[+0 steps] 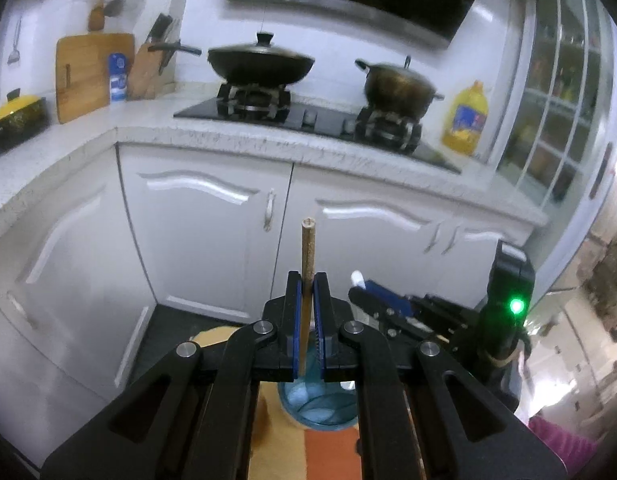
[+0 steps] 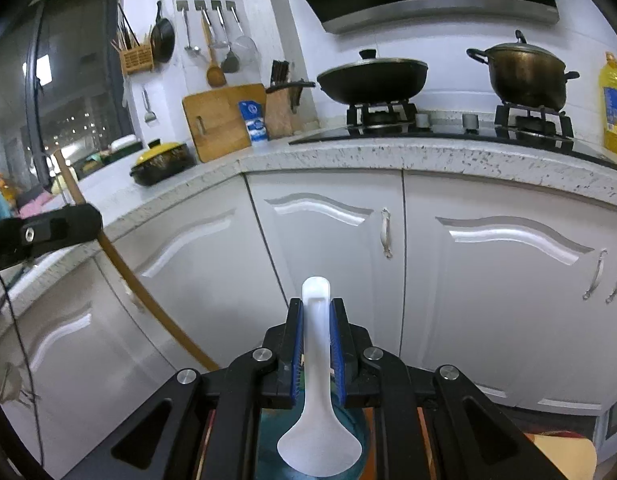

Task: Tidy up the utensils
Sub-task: 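Lower the chopstick and the white spoon into the cup opening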

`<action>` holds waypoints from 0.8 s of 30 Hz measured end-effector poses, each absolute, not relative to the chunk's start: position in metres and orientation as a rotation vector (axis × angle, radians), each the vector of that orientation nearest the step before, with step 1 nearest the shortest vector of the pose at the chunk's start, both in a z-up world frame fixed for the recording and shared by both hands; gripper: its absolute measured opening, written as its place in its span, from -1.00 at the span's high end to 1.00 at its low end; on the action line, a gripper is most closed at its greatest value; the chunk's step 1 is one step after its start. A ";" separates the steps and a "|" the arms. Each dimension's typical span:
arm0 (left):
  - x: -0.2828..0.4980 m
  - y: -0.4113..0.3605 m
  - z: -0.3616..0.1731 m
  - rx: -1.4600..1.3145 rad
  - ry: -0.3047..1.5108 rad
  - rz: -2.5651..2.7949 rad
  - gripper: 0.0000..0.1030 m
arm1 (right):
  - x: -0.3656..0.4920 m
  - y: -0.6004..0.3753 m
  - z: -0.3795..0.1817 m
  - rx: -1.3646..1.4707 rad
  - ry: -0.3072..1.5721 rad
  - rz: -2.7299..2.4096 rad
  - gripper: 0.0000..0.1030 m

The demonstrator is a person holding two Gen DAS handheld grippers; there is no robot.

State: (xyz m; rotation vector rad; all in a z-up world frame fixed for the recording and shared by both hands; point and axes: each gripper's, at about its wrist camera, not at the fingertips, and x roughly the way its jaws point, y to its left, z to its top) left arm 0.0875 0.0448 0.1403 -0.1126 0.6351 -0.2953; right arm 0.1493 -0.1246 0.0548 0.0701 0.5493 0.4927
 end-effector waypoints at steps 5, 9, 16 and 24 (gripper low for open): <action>0.099 0.041 0.109 -0.113 0.702 -0.288 0.91 | 0.156 -0.118 0.032 0.034 0.561 0.507 0.76; 0.101 0.039 0.093 -0.125 0.738 -0.280 0.91 | 0.156 -0.115 0.030 -0.002 0.547 0.525 0.76; 0.098 0.036 0.084 -0.135 0.749 -0.275 0.92 | 0.156 -0.105 0.044 -0.106 0.494 0.550 0.76; 0.103 0.035 0.074 -0.145 0.781 -0.266 0.92 | 0.146 -0.107 0.029 -0.118 0.523 0.565 0.76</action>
